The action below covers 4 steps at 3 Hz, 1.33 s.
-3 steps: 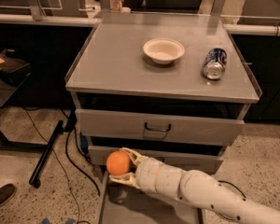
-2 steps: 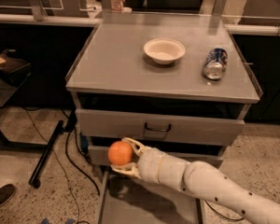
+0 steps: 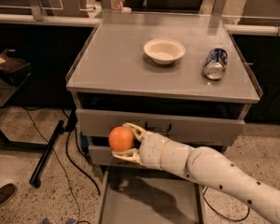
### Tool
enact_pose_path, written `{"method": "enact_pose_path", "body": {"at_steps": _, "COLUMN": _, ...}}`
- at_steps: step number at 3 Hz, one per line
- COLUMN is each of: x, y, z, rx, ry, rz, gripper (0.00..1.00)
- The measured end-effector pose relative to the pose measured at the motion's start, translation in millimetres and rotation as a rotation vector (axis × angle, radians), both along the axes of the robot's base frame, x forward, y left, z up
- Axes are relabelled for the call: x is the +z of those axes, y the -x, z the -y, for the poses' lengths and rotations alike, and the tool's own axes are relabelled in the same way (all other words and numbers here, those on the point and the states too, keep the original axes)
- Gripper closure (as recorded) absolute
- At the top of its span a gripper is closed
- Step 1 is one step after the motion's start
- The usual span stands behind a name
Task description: Pick orange from bottom drawer and place on counter
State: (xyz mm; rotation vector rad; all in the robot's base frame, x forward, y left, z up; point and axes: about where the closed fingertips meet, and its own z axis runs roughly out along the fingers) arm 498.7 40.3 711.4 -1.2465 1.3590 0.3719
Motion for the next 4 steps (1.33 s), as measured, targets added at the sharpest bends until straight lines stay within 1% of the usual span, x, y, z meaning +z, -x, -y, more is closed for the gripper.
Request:
{"method": "enact_pose_path", "body": {"at_steps": 1, "x": 15, "y": -10, "z": 4, "rx": -0.032, "ry": -0.025, "rz": 0.006, "gripper": 1.0}}
{"method": "enact_pose_path", "body": {"at_steps": 2, "x": 54, "y": -29, "z": 13, "rx": -0.073, "ry": -0.044, "rz": 0.049, "gripper": 1.0}}
{"method": "enact_pose_path", "body": {"at_steps": 3, "x": 96, "y": -50, "z": 18, "rx": -0.089, "ry": -0.034, "rz": 0.088, "gripper": 1.0}}
{"method": "enact_pose_path", "body": {"at_steps": 4, "x": 135, "y": -62, "z": 13, "rx": -0.068, "ry": -0.044, "rz": 0.147, "gripper": 1.0}}
